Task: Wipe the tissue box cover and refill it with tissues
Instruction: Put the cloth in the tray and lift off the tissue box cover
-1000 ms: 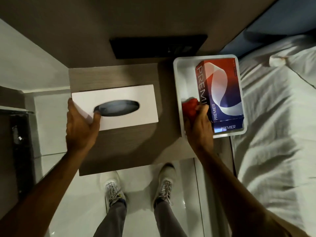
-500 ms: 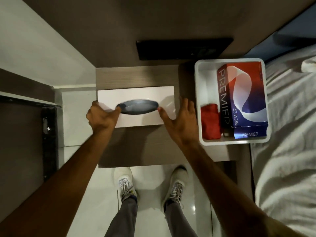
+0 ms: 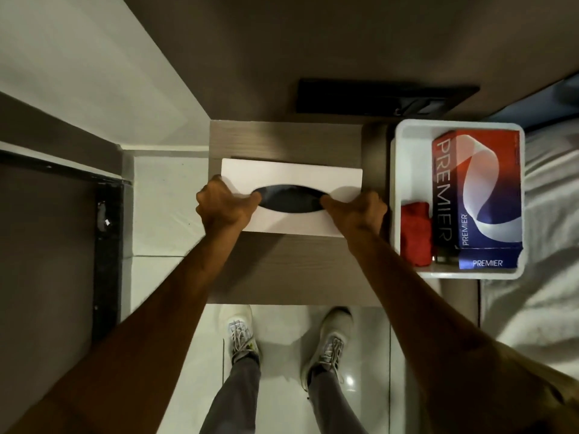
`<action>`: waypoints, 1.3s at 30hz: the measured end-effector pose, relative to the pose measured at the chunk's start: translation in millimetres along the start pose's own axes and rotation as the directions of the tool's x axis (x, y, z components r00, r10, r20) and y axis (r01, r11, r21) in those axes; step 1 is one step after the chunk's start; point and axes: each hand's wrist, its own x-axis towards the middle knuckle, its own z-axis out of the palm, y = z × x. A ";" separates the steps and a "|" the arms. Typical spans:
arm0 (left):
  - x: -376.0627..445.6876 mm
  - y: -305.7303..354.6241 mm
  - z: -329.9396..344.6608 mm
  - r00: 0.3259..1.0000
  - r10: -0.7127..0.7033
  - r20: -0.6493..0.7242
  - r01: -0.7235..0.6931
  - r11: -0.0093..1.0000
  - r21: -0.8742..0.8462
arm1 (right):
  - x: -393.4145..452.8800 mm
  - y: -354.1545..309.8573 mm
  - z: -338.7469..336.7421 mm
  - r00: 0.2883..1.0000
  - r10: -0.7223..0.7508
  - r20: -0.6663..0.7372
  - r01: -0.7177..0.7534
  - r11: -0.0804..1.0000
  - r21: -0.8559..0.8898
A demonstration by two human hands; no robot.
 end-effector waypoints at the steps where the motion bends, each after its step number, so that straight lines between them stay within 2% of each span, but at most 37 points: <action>1: -0.1 0.8 -1.6 1.000 -0.002 0.017 0.002 1.000 -0.016 | 0.1 -0.4 0.0 1.000 0.007 -0.005 -0.007 1.000 0.008; 9: -4.8 2.9 -13.6 0.987 0.015 0.161 0.011 0.988 -0.157 | -2.5 -1.7 -8.1 0.998 0.029 0.059 -0.032 0.998 0.062; 12: -8.6 0.3 -19.7 0.977 0.065 0.203 -0.023 0.978 -0.205 | -5.6 -0.6 -17.8 0.997 -0.012 0.081 0.005 0.996 0.086; 17: -46.1 -22.5 -28.3 0.987 0.115 0.117 -0.083 0.966 -0.244 | -42.4 30.1 -32.8 0.985 -0.170 0.039 0.168 0.985 0.042; 20: -88.9 -56.4 -20.1 0.991 0.103 0.090 -0.080 0.969 -0.232 | -76.5 69.8 -32.5 0.988 -0.137 0.073 0.136 0.991 0.020; 23: -113.7 -85.4 -6.9 0.989 0.080 0.123 -0.048 0.969 -0.241 | -93.6 95.1 -21.1 0.992 -0.073 0.104 0.071 0.997 0.019; 27: -115.1 -102.4 8.4 0.987 0.057 0.149 -0.024 0.977 -0.210 | -97.2 107.3 -9.6 0.991 -0.064 0.120 0.062 0.998 0.017; 31: -106.4 -100.6 14.7 0.983 0.120 0.135 -0.092 0.976 -0.198 | -89.9 104.1 -9.4 0.989 -0.092 0.113 0.099 0.993 -0.060; 33: -97.7 -104.9 11.8 0.980 0.134 0.148 -0.104 0.975 -0.195 | -90.1 93.9 -13.1 0.974 -0.133 0.183 0.162 0.975 -0.152; 35: -97.8 -108.0 7.5 0.984 0.125 0.125 -0.101 0.977 -0.188 | -89.2 90.2 -34.3 0.951 -0.240 0.193 0.284 0.926 -0.248; 37: -112.1 -102.4 3.5 0.987 0.160 0.018 -0.154 0.971 -0.181 | -78.5 97.3 -73.4 0.923 -0.375 0.084 0.382 0.874 -0.299; 39: -128.5 -96.3 0.5 0.962 0.241 -0.131 -0.261 0.951 -0.164 | -55.7 108.1 -111.0 0.879 -0.473 -0.061 0.406 0.810 -0.423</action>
